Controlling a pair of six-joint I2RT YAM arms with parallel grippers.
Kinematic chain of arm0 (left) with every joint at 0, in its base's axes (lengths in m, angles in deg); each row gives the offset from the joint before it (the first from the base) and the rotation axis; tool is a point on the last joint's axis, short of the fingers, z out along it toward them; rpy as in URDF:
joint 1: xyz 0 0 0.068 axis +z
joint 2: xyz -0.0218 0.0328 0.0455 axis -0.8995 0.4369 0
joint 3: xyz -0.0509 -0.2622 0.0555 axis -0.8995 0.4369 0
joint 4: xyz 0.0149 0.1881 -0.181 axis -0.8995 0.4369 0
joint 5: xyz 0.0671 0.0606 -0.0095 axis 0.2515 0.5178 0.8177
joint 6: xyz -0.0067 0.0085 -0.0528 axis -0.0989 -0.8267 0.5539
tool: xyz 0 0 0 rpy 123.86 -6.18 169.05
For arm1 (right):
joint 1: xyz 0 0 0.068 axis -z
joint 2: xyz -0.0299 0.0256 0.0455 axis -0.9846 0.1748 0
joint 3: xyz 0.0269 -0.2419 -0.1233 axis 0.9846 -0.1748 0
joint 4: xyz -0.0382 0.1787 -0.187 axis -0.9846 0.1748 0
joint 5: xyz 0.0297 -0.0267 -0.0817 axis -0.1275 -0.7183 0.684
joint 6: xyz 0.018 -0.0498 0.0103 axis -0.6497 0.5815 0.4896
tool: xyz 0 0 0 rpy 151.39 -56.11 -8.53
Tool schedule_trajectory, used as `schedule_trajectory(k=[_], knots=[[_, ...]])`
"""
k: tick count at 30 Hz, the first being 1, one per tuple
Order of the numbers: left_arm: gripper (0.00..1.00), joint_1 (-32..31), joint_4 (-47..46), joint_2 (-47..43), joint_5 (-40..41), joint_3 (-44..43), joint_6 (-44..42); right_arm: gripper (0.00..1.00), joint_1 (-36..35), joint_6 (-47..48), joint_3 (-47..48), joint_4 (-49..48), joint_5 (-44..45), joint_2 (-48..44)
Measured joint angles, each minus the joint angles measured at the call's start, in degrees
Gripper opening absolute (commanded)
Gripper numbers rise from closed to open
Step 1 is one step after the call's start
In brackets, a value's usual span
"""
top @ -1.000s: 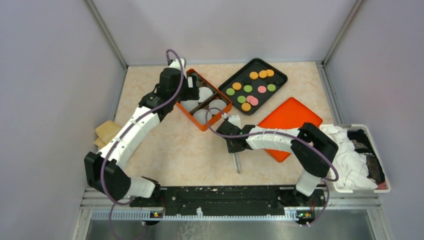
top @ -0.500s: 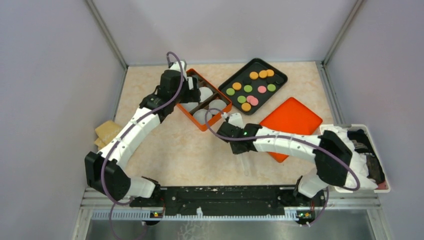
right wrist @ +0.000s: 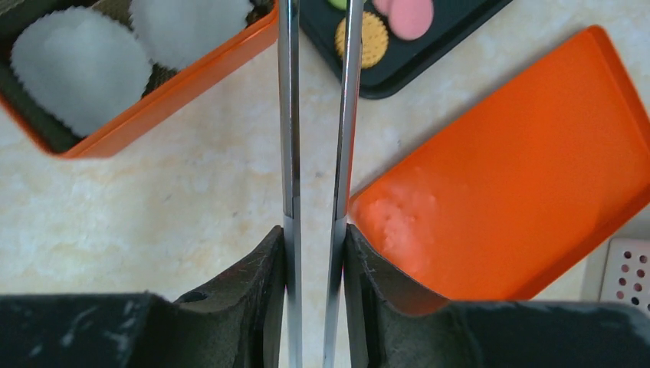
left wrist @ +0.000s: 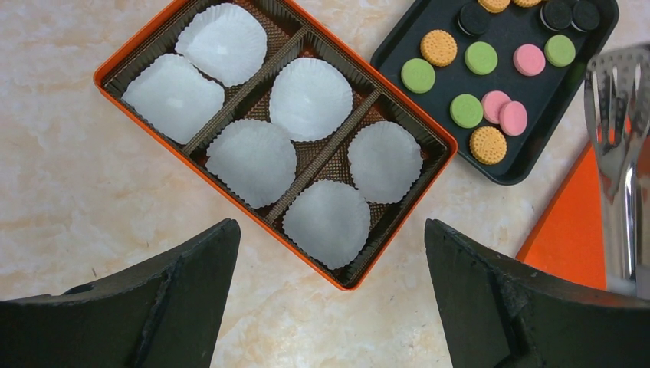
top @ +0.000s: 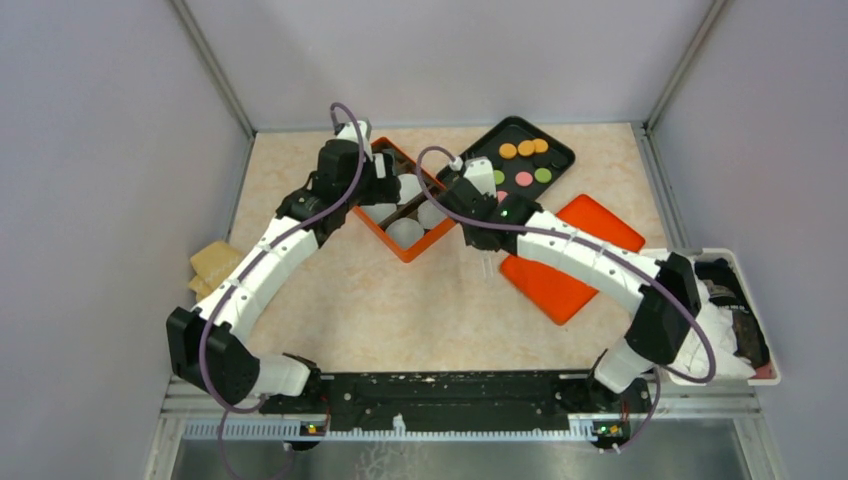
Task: Pack the cookies
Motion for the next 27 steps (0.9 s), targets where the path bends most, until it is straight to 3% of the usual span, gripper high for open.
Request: schedule_trajectory(k=[10,27], knots=[[0.97,0.0,-0.37,0.04,-0.39,0.02,0.0,0.44,14.78,8.83,9.18,-3.63,-3.61,9.55],[0.97,0.0,-0.92,3.65,0.13,0.02,-0.22,0.47,21.18,16.2,26.16,-3.89,-10.6,25.2]])
